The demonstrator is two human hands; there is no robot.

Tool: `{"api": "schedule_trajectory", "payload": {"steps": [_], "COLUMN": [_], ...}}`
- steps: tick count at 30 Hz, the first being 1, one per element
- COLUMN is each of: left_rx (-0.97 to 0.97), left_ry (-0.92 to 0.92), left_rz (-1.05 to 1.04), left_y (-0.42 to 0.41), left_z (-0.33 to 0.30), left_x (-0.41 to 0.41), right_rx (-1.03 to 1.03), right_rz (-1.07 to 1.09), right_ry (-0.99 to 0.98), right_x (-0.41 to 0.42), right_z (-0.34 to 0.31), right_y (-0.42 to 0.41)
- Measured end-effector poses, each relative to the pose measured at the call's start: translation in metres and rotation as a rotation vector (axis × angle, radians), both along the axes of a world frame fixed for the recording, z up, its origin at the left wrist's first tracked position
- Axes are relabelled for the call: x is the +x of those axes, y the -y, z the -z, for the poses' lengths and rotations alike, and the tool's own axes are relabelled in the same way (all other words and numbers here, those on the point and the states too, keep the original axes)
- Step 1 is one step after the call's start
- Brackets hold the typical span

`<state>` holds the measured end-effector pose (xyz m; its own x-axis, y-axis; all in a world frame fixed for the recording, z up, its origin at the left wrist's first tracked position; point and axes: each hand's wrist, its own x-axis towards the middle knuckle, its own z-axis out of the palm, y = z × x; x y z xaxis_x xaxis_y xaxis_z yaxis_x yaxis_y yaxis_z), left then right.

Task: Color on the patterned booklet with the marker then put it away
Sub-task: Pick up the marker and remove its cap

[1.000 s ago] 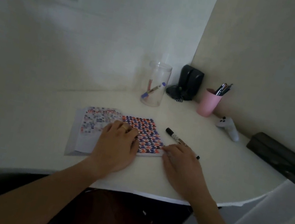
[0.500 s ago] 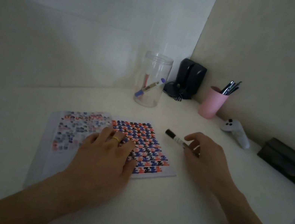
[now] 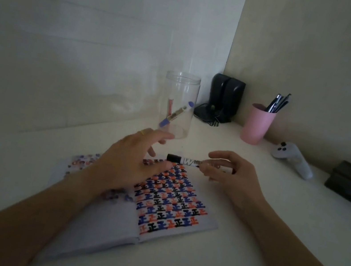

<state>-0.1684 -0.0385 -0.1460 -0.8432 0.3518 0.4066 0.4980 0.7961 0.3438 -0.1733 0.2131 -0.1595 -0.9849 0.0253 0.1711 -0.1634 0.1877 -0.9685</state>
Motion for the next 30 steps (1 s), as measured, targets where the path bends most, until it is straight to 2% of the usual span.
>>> {"api": "schedule_trajectory", "payload": {"steps": [3,8,12,17,20,24,26,28,30], "left_rx": [-0.109,-0.047,-0.044,-0.022,0.106,0.527,0.699,0.795,0.776], "left_ry": [-0.103,-0.201,-0.202,-0.195,0.0,0.569,0.78,0.907,0.921], "left_rz": [0.061,0.131,0.171,0.191,0.255,0.319,0.391,0.457,0.446], "left_y": [-0.005,-0.015,-0.024,-0.027,-0.035,-0.04,-0.039,-0.038,-0.039], "left_z": [0.014,0.011,0.013,0.009,0.005,0.0,0.0,0.0,-0.002], "left_x": [0.003,0.009,0.016,0.017,0.024,0.024,0.02,0.018,0.019], "right_rx": [-0.116,-0.559,-0.384,-0.381,-0.387,-0.434,-0.456,-0.466,-0.47], "right_rz": [-0.031,-0.208,-0.256,-0.301,-0.302,-0.292,-0.323,-0.341,-0.334], "right_ry": [0.014,0.077,0.03,-0.011,-0.007,0.013,0.02,0.03,0.035], "right_x": [0.0,0.008,0.011,0.012,0.014,0.014,0.016,0.016,0.015], "right_z": [0.001,-0.007,-0.001,0.001,0.001,-0.001,-0.001,-0.002,-0.003], "right_y": [0.003,0.011,0.022,0.026,0.029,0.032,0.034,0.034,0.033]}}
